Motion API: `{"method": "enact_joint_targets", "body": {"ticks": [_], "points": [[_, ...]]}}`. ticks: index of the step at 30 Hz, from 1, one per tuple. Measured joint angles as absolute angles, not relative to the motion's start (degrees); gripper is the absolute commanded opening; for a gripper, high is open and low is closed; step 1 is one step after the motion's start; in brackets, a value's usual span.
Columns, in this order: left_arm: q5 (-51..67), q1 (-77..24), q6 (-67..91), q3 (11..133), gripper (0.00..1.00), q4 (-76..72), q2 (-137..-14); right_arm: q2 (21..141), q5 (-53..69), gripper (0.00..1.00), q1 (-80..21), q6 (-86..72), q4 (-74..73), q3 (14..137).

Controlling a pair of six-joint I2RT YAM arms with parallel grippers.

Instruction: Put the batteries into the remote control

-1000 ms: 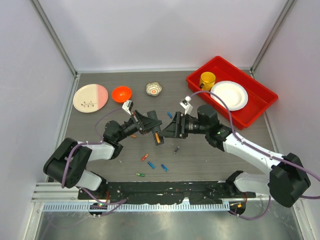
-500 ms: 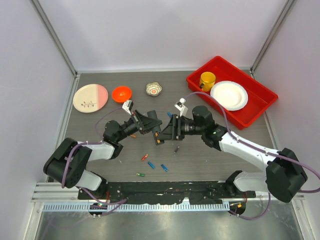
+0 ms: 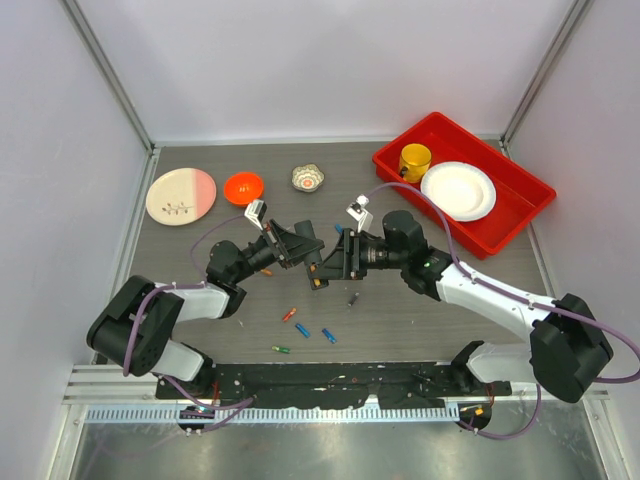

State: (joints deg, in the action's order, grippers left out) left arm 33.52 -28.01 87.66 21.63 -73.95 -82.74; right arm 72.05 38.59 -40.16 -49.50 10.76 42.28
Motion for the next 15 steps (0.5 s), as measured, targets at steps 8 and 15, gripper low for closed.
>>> {"method": "enact_joint_targets", "body": {"ticks": [8, 15], "points": [[33.5, -28.0, 87.6, 21.6, 0.0, -73.9, -82.7, 72.1, 39.1, 0.49, -40.2, -49.2, 10.6, 42.6], [33.5, -28.0, 87.6, 21.6, 0.0, -73.9, -82.7, 72.1, 39.9, 0.39, -40.2, -48.1, 9.8, 42.6]]}}
